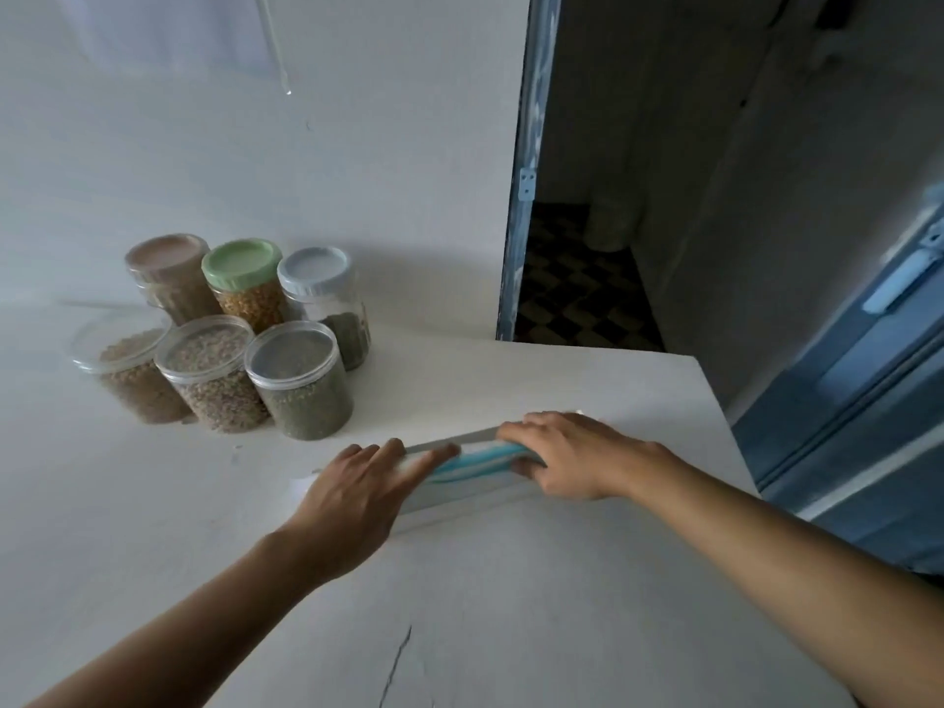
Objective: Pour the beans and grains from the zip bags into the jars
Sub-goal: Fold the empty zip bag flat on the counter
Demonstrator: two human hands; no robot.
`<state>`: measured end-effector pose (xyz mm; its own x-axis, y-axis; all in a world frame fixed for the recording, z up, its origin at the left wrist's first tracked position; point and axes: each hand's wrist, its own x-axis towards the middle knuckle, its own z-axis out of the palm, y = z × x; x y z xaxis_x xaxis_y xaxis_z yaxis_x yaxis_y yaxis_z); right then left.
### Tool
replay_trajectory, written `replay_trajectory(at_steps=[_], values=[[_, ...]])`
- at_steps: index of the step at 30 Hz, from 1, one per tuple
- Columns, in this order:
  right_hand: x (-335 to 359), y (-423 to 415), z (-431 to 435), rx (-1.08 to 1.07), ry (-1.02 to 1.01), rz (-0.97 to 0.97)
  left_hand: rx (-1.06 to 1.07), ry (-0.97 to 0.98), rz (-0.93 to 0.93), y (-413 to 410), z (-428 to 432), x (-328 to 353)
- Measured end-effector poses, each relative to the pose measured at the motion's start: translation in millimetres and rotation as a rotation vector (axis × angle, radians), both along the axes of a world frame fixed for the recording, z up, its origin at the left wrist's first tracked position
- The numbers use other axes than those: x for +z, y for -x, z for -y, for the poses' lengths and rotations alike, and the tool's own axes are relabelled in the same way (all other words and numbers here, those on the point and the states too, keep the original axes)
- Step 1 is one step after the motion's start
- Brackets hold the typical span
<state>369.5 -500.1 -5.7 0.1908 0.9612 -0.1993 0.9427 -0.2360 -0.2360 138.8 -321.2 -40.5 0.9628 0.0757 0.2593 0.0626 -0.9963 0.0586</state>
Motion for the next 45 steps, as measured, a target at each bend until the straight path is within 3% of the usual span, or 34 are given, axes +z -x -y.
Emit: replay_trajectory(at_steps=[10,16,23,28,37,45], values=[[-9.0,-14.1,-1.9,-0.023,-0.131,-0.052,0.027,0.246,-0.037,-22.1,-7.2,6.1],[-15.9,-18.7,1.8,0.025,-0.169,0.002,0.066,0.237,0.025,-28.1,-0.4,-9.1],[-17.2,-35.6,9.4,0.059,-0.392,0.232,0.058,0.291,0.143,-35.6,12.1,-4.4],[-10.6,-44.9,16.9,0.029,-0.419,0.302,0.066,0.289,0.182,-51.2,20.9,-4.3],[-16.9,-40.8,3.8,0.077,-0.269,0.133,-0.036,0.446,0.017,-36.5,-1.5,-14.9],[-22.0,-33.1,-12.7,0.017,-0.265,-0.066,0.025,0.157,0.101,-21.3,8.1,-17.5]])
